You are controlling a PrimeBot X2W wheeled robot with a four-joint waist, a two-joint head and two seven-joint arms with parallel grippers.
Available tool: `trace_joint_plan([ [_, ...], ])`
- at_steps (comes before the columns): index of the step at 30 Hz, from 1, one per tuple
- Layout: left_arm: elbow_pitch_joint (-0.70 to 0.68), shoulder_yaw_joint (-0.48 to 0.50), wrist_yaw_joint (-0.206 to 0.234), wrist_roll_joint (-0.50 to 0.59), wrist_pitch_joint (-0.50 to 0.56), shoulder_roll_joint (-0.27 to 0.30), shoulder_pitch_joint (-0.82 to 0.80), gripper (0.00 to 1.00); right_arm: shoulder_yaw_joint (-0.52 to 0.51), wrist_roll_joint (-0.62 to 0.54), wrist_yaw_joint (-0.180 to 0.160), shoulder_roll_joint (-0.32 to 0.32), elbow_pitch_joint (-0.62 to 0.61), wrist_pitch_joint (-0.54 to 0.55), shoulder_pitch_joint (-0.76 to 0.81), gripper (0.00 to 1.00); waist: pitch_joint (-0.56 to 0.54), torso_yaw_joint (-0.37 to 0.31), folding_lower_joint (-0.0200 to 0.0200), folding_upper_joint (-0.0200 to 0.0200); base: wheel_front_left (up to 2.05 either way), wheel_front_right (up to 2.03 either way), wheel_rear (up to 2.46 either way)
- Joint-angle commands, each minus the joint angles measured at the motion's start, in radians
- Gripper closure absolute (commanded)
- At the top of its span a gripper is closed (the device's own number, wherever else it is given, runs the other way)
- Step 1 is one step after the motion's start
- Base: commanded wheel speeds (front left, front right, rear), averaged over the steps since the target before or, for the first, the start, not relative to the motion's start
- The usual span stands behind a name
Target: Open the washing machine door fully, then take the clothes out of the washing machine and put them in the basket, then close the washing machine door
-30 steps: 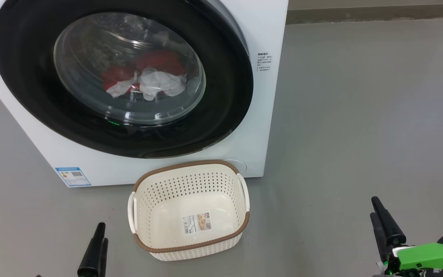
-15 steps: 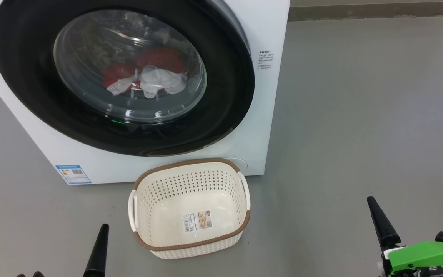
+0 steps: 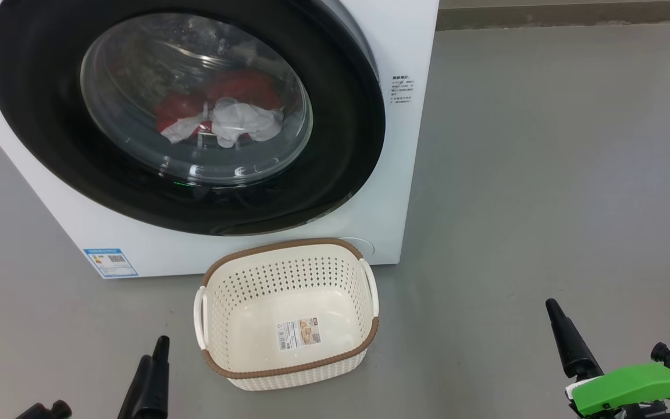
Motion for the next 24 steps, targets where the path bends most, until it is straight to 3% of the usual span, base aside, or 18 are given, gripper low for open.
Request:
trace_joint_plan([
  [1, -0.034, 0.008, 0.004, 0.044, -0.014, 0.016, -0.004, 0.00, 0.013, -0.037, 0.000, -0.022, -0.025, -0.013, -0.015, 0.00, 0.000, 0.000, -0.0001, 0.0000, 0.00, 0.00, 0.00],
  [24, -0.080, -0.022, 0.057, 0.367, -0.086, 0.022, 0.009, 0.00, 0.062, -0.328, 0.000, -0.043, -0.002, -0.083, -0.017, 0.00, 0.014, 0.002, -0.0001, 0.0000, 0.00, 0.00, 0.00],
])
